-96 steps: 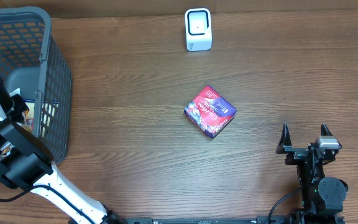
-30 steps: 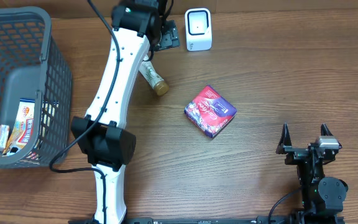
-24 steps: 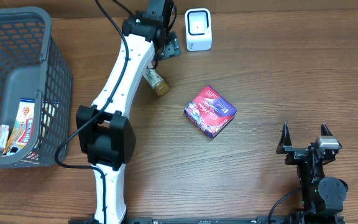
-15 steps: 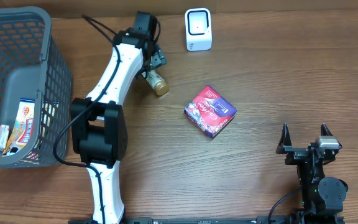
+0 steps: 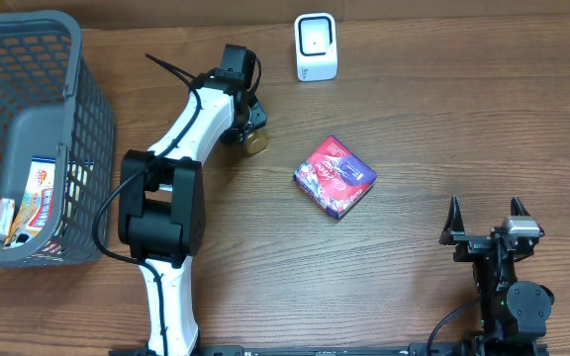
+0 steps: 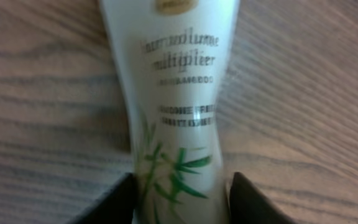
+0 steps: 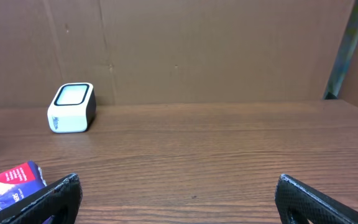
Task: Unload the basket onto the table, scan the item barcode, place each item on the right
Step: 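Carry the white tube out and set it left of the box, then reach the left gripper into the basket and grasp the yellow snack bag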
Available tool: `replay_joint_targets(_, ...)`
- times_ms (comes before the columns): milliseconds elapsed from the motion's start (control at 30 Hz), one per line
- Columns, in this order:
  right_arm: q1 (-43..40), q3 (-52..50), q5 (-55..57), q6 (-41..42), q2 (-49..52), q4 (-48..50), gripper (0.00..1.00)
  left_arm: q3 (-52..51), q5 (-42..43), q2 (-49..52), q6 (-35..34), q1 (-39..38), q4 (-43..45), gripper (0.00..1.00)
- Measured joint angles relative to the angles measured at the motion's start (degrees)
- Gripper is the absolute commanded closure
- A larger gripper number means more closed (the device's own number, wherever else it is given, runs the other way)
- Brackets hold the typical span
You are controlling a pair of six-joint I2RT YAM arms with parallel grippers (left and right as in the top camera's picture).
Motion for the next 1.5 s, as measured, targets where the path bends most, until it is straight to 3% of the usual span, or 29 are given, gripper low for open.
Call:
replay_joint_targets(100,0.0,0.0,0.0,0.0,0.0,0.0,0.00,0.0,4.9,0.0,3.3,0.2,-1.8,0.96)
replay_joint_targets(200,0.0,0.0,0.0,0.0,0.0,0.0,0.00,0.3,10.2,-0.3,8.0,0.2,-5.7,0.96)
replay_joint_targets(367,0.0,0.0,0.0,0.0,0.0,0.0,0.00,1.0,17.2,-0.3,15.4,0.0,-19.7,0.94)
replay_joint_targets(433,0.0,0.0,0.0,0.0,0.0,0.0,0.00,1.0,18.4,-0.3,17.9,0.0,-25.3,0.90)
replay_joint_targets(633,0.0,0.0,0.0,0.0,0.0,0.0,0.00,2.9,20.1,-0.2,23.6,0.0,-33.0,0.62)
replay_joint_targets(833,0.0,0.0,0.0,0.0,0.0,0.0,0.00,21.9,20.6,0.4,25.4,0.7,-45.6,0.43)
replay_joint_targets(900,0.0,0.0,0.0,0.0,0.0,-0.1,0.00,31.4,20.8,0.4,26.1,1.4,-50.7,0.03)
replay_joint_targets(933,0.0,0.0,0.0,0.0,0.0,0.0,0.00,35.4,20.9,0.4,26.7,1.8,-51.8,0.00)
replay_joint_targets(1067,0.0,0.0,0.0,0.0,0.0,0.0,0.00,46.9,21.4,-2.0,27.9,4.7,-52.2,0.00)
replay_joint_targets(1200,0.0,0.0,0.0,0.0,0.0,0.0,0.00,49.2,19.8,-9.9,28.1,9.5,-52.4,0.00)
replay_joint_targets(1367,0.0,0.0,0.0,0.0,0.0,0.0,0.00,50.4,4.7,-26.0,28.0,26.4,-52.3,0.00)
replay_joint_targets(1500,0.0,0.0,0.0,0.0,0.0,0.0,0.00,51.1,-1.0,-30.6,28.0,42.1,-52.5,0.00)
